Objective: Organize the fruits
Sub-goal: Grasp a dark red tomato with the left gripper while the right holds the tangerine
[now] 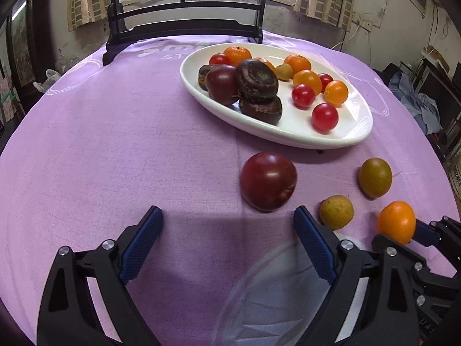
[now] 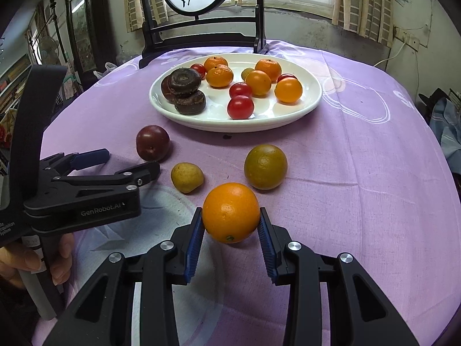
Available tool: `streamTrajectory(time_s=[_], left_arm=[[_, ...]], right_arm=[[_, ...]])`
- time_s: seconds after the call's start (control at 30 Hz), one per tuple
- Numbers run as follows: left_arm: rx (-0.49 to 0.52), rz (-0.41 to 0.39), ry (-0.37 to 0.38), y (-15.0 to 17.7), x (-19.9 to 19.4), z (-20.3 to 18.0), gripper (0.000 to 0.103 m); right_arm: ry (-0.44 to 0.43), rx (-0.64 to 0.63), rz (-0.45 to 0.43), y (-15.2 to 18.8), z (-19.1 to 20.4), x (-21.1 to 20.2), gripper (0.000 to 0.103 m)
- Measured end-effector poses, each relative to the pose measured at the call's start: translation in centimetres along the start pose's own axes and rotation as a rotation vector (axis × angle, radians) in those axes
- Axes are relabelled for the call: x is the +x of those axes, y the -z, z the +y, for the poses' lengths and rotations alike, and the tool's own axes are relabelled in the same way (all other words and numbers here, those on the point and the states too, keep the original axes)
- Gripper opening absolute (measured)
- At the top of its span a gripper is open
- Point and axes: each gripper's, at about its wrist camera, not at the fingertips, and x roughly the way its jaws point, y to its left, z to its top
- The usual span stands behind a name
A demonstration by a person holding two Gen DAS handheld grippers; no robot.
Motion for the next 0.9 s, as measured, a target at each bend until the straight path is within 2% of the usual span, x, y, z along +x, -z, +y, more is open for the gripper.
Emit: streamTrajectory(time_s=[0.1,0.23,0.33,0.4,0.43,0.5,0.9], left_arm=[[-0.004,0.001,0.001,-0.3,0.3,-0.3,0.09],[0.018,0.016,-0.051,-0.7,0.9,-1.1,0.09],[0.01,0.012,-0.059,-1.2,1.1,-1.2,0.089],[0.006,-0.001,-0.06,-1.4,1.0,-1.2,0.077],[0.001,-0.015,-0.042,-1.5,0.9,-1.3,0.062],[-0.02,-0.034,0.025,-1.7,0.6,-1.3,0.038],[0.069,-0.025,0.005,-0.6,-1.6,-2.1,0.038]], right_arm=[[0.001,0.0,0.002,0.0,0.0,0.0,0.038],[-0.004,-0.005,-0.004,0.1,0.0,-0.1,0.038],[-0.005,-0.01,-0.01,0.1,0.1,-0.3,0.038],[-0.005,-0.013,-0.013,0.1,0.1,-0.4,0.038],[-0.002,-0.014,-0.015,0.1,0.2,-0.4,0.038],[0.005,-0.017,-0.014,0.2,0.2,-0.3,0.038],[0.002,-0.019,-0.036,0.1,0.2,-0.9,0.038]])
